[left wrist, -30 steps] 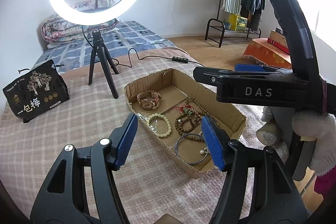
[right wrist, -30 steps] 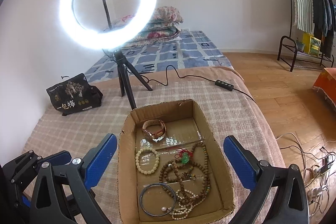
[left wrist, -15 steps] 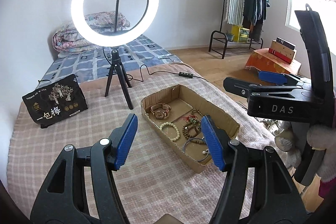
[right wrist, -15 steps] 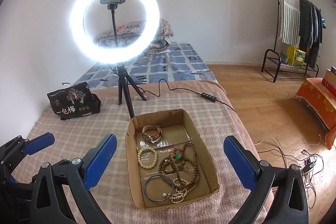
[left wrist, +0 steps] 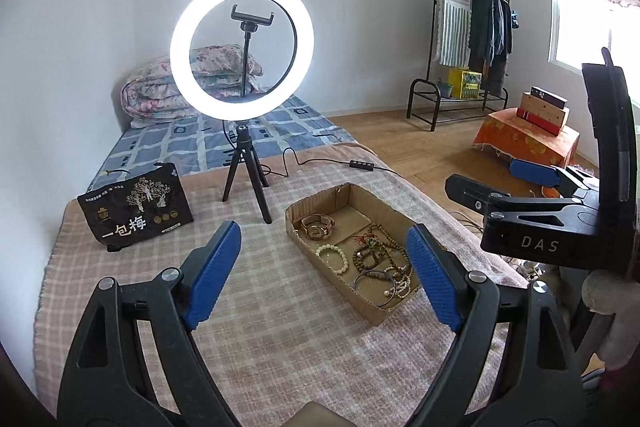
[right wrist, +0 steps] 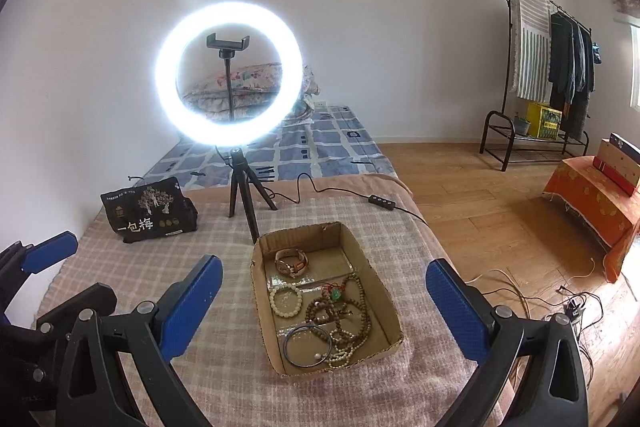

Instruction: Organize jewelry

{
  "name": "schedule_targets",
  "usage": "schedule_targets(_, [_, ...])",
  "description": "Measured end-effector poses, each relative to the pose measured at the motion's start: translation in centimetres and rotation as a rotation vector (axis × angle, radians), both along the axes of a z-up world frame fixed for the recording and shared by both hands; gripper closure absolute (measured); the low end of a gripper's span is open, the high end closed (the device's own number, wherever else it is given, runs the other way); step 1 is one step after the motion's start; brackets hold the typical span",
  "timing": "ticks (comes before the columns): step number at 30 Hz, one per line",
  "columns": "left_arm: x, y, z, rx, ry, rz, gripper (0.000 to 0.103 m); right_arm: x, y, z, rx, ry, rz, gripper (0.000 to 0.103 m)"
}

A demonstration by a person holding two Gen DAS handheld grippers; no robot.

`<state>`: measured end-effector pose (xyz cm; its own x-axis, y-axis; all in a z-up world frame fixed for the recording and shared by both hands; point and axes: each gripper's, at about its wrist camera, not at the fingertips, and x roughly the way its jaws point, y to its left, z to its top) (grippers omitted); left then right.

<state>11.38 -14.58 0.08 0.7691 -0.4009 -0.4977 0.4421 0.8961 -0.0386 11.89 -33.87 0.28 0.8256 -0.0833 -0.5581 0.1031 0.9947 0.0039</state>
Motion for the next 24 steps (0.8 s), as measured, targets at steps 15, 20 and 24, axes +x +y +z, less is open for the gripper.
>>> schedule_targets(15, [-0.9, 0.8, -0.8, 0.015, -0.008, 0.029, 0.004, -1.1, -1.2, -2.0, -0.021, -0.010, -0.046, 0.000])
schedule_targets(20, [-1.1, 0.7, -0.7, 0.026, -0.023, 0.032, 0.003, -1.0, -1.7, -2.4, -0.003, -0.001, -0.064, 0.000])
schedule_targets(24, [-1.0, 0.6, -0.8, 0.035, -0.017, 0.035, 0.002, -1.0, -2.3, -2.8, 0.019, 0.005, -0.078, 0.000])
